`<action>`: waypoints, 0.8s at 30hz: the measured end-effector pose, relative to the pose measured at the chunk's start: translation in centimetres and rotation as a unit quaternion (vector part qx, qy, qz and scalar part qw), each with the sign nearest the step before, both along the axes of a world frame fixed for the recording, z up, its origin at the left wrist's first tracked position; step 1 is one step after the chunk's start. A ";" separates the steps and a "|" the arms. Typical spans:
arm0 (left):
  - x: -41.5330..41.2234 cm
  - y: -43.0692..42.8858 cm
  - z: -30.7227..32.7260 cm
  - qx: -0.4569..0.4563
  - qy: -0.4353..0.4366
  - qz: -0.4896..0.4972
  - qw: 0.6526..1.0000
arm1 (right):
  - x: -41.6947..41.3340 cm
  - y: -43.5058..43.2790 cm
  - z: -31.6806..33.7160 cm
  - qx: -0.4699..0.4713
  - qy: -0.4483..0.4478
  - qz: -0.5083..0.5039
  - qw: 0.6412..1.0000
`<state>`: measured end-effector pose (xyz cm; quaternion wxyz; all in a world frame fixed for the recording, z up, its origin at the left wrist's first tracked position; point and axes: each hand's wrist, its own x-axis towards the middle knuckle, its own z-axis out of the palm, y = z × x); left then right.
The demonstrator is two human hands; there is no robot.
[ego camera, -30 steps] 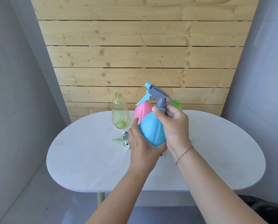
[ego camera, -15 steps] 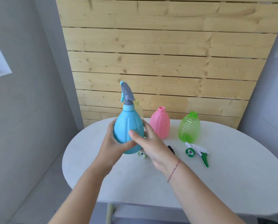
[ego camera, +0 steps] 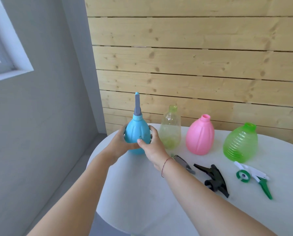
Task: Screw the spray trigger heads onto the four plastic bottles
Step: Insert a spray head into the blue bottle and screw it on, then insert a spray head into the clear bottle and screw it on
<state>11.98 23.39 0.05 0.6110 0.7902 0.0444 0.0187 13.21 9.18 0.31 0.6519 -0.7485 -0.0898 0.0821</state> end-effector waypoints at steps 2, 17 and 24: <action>0.8 0.1 -0.3 0.000 -0.002 0.006 1.000 | 0.6 0.4 -0.3 -0.003 -0.006 -0.012 1.000; -0.4 -0.2 -1.6 0.037 0.070 0.061 0.995 | -1.4 -0.9 -0.7 -0.093 0.036 -0.008 0.995; -7.1 -6.1 -0.3 0.147 -0.031 0.244 0.958 | -6.2 -10.5 3.5 -0.103 0.011 0.046 0.994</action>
